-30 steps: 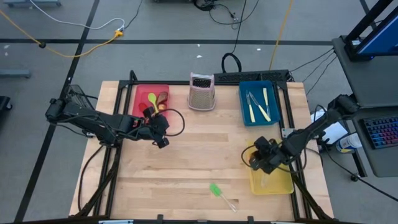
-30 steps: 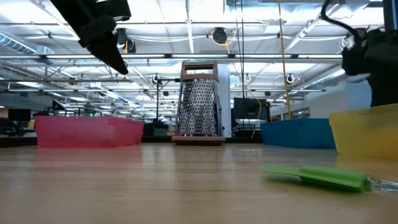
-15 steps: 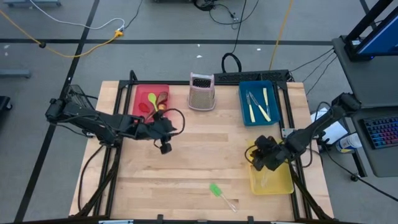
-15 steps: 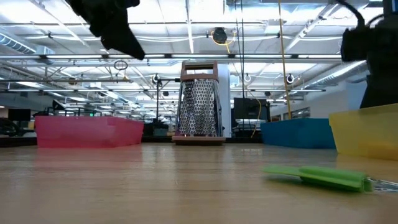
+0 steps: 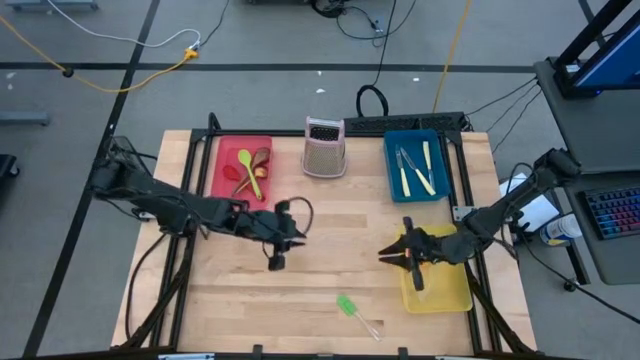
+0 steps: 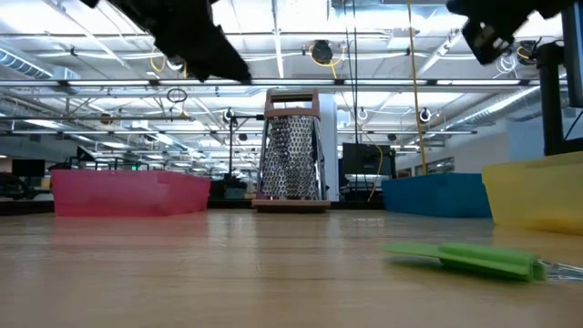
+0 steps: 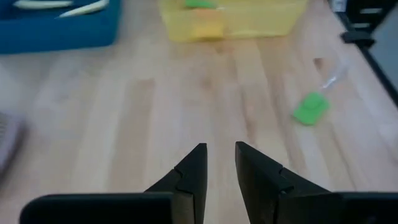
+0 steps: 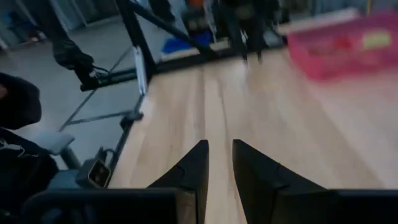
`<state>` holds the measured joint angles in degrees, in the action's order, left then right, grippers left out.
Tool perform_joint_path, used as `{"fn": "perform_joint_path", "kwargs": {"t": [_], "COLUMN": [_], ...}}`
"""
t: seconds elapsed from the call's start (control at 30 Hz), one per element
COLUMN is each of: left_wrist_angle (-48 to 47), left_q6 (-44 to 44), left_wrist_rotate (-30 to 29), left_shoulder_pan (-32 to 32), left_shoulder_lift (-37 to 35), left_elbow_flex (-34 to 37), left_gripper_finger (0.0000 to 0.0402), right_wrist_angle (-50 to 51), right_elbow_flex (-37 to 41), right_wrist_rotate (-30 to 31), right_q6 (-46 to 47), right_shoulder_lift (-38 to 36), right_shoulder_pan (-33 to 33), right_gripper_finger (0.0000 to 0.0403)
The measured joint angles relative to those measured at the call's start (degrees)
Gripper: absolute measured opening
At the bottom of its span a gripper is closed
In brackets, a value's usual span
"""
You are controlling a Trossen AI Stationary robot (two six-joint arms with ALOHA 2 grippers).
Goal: Pick & Place Kitchen Items
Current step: Put the green spatula into the yellow bin
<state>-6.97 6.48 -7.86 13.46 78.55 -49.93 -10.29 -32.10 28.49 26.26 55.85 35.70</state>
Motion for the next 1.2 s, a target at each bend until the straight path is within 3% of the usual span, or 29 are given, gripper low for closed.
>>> {"fn": "perform_joint_path", "kwargs": {"t": [0.2, 0.37, 0.43, 0.5, 0.6, 0.9, 1.03, 1.2], "left_wrist_angle": [2.9, 1.0, -1.1, -2.0, -7.7, -19.6, -20.4, -20.9], "left_q6": [-1.8, 1.2, 1.2, 1.2, 1.8, -1.8, -3.2, -3.3], "left_wrist_rotate": [2.1, 2.0, 2.0, 2.1, 1.5, -9.4, -17.3, -23.6], "left_shoulder_pan": [1.4, 1.4, 1.7, 1.7, 1.6, 1.2, 1.2, 1.2], "left_shoulder_lift": [6.7, 6.7, 5.5, 3.8, 0.0, -15.8, -20.4, -22.6], "left_elbow_flex": [-0.1, -0.1, -0.1, -0.1, -0.1, -0.1, -0.1, -0.1], "left_gripper_finger": [0.0088, 0.0088, 0.0088, 0.0088, 0.0088, 0.0088, 0.0088, 0.0088], "right_wrist_angle": [-22.2, -43.2, -49.0, -51.2, -49.6, -47.0, -30.9, -2.5], "right_elbow_flex": [0.0, 0.0, 0.0, 0.0, -1.0, -6.3, -16.8, -34.6], "right_wrist_rotate": [-0.1, -0.2, -2.8, -9.2, -15.3, -12.2, -12.1, -7.7], "right_q6": [-22.6, -36.8, -41.7, -43.5, -40.3, -32.4, -31.4, -26.2], "right_shoulder_lift": [7.9, 13.2, 14.7, 16.1, 18.3, 22.9, 26.6, 33.8], "right_shoulder_pan": [-2.3, -6.5, -8.2, -9.8, -11.3, -13.7, -13.2, -11.6], "right_gripper_finger": [0.0069, 0.007, 0.0059, 0.0048, 0.005, 0.015, 0.0175, 0.0167]}}
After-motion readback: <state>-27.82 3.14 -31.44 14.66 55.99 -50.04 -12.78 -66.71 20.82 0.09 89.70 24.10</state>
